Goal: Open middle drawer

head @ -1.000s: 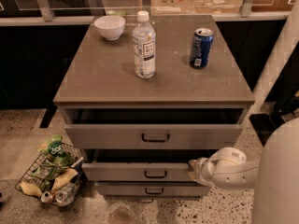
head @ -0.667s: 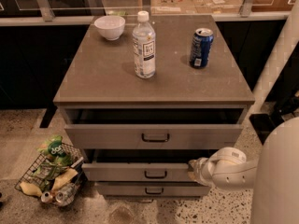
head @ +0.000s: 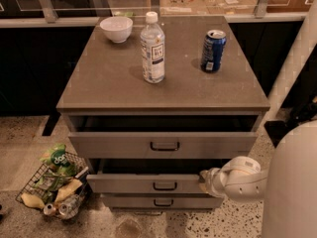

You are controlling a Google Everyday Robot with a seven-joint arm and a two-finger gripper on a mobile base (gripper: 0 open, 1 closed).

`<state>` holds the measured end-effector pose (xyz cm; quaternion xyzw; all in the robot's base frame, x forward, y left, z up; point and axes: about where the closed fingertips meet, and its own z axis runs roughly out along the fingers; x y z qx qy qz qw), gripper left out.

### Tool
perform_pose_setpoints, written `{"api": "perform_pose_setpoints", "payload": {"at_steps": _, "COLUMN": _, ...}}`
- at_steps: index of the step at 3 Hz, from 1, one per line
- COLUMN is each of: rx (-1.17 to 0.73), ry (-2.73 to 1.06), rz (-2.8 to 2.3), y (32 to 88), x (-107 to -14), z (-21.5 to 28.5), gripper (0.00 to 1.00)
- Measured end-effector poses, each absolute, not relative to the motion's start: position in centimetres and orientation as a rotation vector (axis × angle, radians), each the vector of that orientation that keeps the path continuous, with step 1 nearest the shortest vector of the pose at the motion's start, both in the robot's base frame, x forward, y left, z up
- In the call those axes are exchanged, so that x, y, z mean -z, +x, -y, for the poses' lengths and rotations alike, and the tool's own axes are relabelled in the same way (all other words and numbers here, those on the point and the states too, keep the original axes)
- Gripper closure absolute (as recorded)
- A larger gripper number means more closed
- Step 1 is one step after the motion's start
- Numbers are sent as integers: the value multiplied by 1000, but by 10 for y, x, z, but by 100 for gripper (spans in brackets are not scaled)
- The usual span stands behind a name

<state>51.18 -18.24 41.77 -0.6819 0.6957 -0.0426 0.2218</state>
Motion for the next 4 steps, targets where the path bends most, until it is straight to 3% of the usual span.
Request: {"api": "perform_pose_setpoints", "payload": {"at_steps": 4, "rx": 91, "ry": -1915, "rz": -1961, "y": 493, "x": -417, "z": 178, "gripper": 100}}
